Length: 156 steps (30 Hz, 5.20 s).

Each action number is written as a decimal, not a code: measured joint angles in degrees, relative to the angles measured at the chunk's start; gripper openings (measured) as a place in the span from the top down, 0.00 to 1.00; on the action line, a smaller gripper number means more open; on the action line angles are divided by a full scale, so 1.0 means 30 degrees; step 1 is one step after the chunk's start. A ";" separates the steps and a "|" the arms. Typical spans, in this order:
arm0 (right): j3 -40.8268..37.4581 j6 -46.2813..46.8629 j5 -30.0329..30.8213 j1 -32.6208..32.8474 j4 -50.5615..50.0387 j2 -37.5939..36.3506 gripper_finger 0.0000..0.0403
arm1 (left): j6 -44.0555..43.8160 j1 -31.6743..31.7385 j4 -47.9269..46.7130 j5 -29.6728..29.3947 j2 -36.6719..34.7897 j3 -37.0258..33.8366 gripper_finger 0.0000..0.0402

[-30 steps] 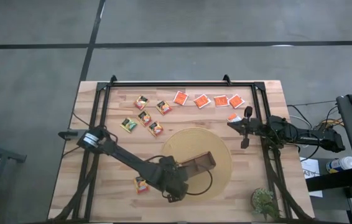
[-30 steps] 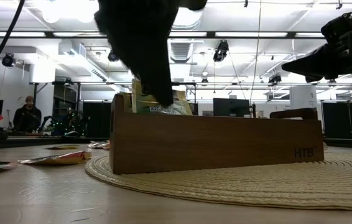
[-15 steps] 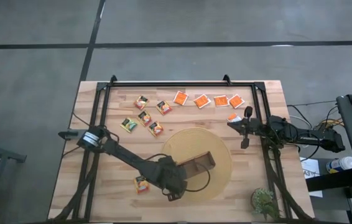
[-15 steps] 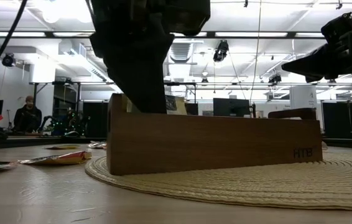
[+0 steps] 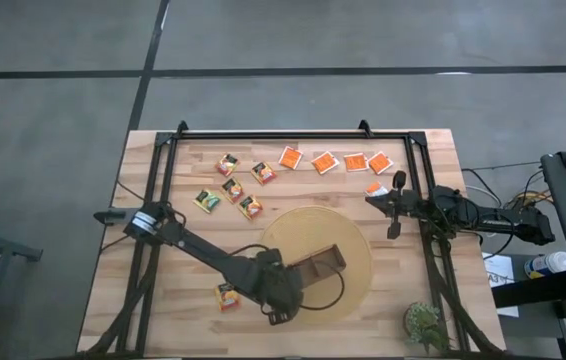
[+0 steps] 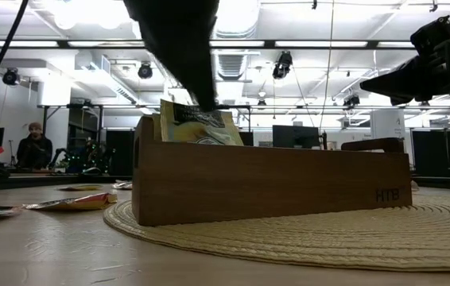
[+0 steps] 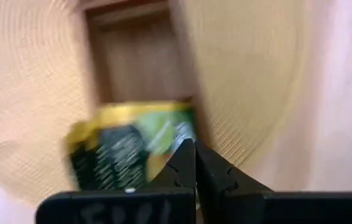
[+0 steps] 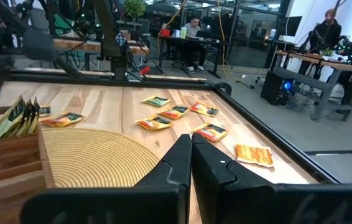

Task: Pick & Place Tea
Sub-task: Put the green tea bag into the left section of the wooden organizer

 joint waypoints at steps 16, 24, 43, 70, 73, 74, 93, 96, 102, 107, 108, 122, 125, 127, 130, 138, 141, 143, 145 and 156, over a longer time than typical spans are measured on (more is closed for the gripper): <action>0.0001 0.0000 -0.0005 0.0000 -0.0005 -0.0004 0.98 | -0.1698 -0.0190 -0.3238 -0.5748 -0.4780 -0.2804 1.00; 0.0000 0.0000 0.0002 -0.0007 -0.0005 -0.0007 0.98 | -0.4184 0.0585 -0.1541 -0.7714 -1.0294 -0.9574 1.00; -0.0002 0.0000 -0.0002 -0.0003 -0.0005 -0.0007 0.98 | -0.4439 0.1124 0.4257 -0.6833 -1.5728 -1.7407 0.56; 0.0005 0.0000 -0.0003 -0.0006 -0.0005 0.0000 0.98 | -0.4930 1.0673 0.0623 -0.3535 -1.5518 -1.9383 0.41; 0.0004 0.0000 0.0002 0.0000 -0.0005 0.0000 0.98 | -0.4913 1.0943 0.1914 -0.3142 -1.5518 -2.0300 0.41; -0.0002 0.0000 -0.0003 -0.0007 -0.0003 0.0000 0.98 | -0.4825 1.1052 0.2514 -0.3023 -1.5518 -2.0642 0.41; -0.0002 0.0000 -0.0001 -0.0007 -0.0005 0.0000 0.98 | -0.4586 1.2538 0.6300 -0.1285 -1.5538 -2.4278 0.77; 0.0005 0.0000 -0.0002 -0.0003 -0.0004 0.0000 0.98 | -0.4271 1.2550 0.6502 -0.1391 -1.5518 -2.3953 0.88; 0.0002 0.0000 0.0002 0.0000 -0.0005 0.0000 0.98 | -0.3603 1.2540 0.6362 -0.1375 -1.5515 -2.3316 0.99; 0.0004 0.0000 -0.0005 -0.0006 -0.0005 0.0000 0.98 | -0.3530 1.2013 0.6167 -0.1365 -1.5518 -2.2475 1.00; 0.0000 0.0000 -0.0003 0.0000 -0.0005 0.0000 0.98 | -0.3531 1.1812 0.6162 -0.1398 -1.5518 -2.2232 1.00; 0.0001 0.0000 0.0002 -0.0007 -0.0005 0.0000 0.98 | -0.5212 0.5228 0.4125 -0.6361 -1.3891 -1.6187 1.00; -0.0002 0.0000 0.0002 -0.0007 -0.0005 -0.0008 0.98 | -0.5386 0.4034 0.3483 -0.6933 -1.2219 -1.4365 1.00; 0.0005 0.0000 -0.0005 0.0000 -0.0004 -0.0015 0.98 | -0.5408 0.3396 0.2753 -0.7326 -1.0901 -1.3081 1.00; -0.0001 0.0000 -0.0001 0.0000 -0.0005 -0.0007 0.98 | -0.5742 0.2617 0.1368 -0.7910 -0.8891 -1.0992 1.00; -0.0002 0.0000 -0.0002 -0.0005 -0.0005 -0.0007 0.98 | -0.7190 0.0523 -0.3051 -1.0378 -0.3998 -0.4436 1.00; -0.0001 0.0000 -0.0004 -0.0006 -0.0005 -0.0007 0.98 | -0.7487 -0.0070 -0.4276 -1.0730 -0.2318 -0.2024 1.00; 0.0004 0.0000 -0.0005 0.0000 -0.0005 -0.0007 0.98 | -0.7730 -0.0362 -0.5155 -1.0767 -0.1333 -0.0612 1.00; -0.0002 0.0000 0.0002 -0.0007 -0.0005 -0.0007 0.98 | -0.8221 -0.0604 -0.5903 -1.0813 -0.0418 0.0629 1.00; -0.0002 0.0000 0.0002 -0.0006 0.0001 0.0000 0.98 | -1.1288 -0.1897 -0.8133 -1.0862 0.2803 0.4421 1.00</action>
